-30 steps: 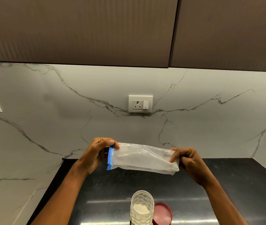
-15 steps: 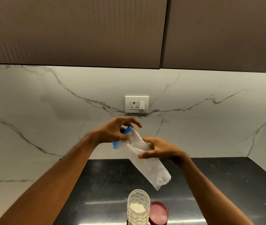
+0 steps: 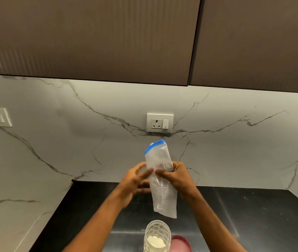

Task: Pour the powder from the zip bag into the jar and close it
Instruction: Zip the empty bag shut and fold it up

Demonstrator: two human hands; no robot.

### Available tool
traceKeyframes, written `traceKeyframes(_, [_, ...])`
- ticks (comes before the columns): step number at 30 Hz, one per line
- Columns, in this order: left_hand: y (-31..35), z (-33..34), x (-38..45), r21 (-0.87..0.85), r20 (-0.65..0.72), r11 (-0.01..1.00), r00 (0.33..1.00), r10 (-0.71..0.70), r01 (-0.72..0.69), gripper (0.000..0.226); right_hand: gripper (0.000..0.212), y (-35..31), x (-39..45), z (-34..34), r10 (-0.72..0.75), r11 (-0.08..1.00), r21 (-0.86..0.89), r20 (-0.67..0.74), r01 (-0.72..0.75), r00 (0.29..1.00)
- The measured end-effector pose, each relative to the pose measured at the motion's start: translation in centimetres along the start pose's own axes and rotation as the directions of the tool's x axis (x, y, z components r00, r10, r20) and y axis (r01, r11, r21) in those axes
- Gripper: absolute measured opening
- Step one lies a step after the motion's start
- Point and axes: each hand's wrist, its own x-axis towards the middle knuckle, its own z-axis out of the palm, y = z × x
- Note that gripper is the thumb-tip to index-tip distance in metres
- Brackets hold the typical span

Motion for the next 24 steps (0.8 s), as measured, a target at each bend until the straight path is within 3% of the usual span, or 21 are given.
traceKeyframes(2, [-1.2, 1.2, -0.2, 0.045, 0.048, 0.998, 0.998, -0.033, 0.031, 0.066, 0.017, 0.4, -0.1, 0.2, -0.028, 0.999, -0.035, -0.009, 0.028, 1.000])
traceKeyframes(5, [-1.7, 1.9, -0.1, 0.094, -0.029, 0.995, 0.999, -0.036, 0.038, 0.050, 0.019, 1.0, -0.3, 0.3, -0.024, 0.998, -0.056, 0.009, 0.024, 1.000])
traceKeyframes(8, [-1.8, 1.7, 0.0, 0.077, -0.099, 0.997, 0.995, -0.006, 0.013, 0.037, 0.036, 1.3, -0.9, -0.3, 0.018, 1.000, -0.006, 0.028, -0.018, 0.999])
traceKeyframes(11, [-1.6, 1.5, -0.1, -0.010, -0.160, 1.000, 0.987, 0.026, -0.028, 0.040, 0.047, 1.4, -1.3, -1.2, 0.065, 0.998, 0.002, 0.092, -0.066, 0.994])
traceKeyframes(14, [-1.4, 1.6, -0.1, -0.082, -0.132, 0.995, 0.990, 0.040, -0.051, 0.044, 0.032, 1.5, -1.7, -2.3, 0.127, 0.992, -0.006, 0.083, -0.127, 0.988])
traceKeyframes(17, [-1.0, 1.8, -0.2, -0.179, -0.094, 0.983, 0.995, 0.033, -0.050, 0.046, 0.029, 1.6, -2.3, -3.0, 0.098, 0.994, 0.032, 0.105, -0.102, 0.990])
traceKeyframes(21, [-1.0, 1.7, -0.6, -0.371, -0.049, 0.920, 0.992, 0.116, -0.125, 0.029, 0.041, 1.3, -3.2, -3.7, 0.053, 0.980, 0.175, 0.215, -0.092, 0.975])
traceKeyframes(24, [-1.4, 2.2, -1.0, -0.448, 0.043, 0.878, 0.977, 0.208, -0.167, 0.044, 0.037, 1.9, -3.3, -4.0, 0.004, 0.933, 0.345, 0.281, -0.105, 0.960])
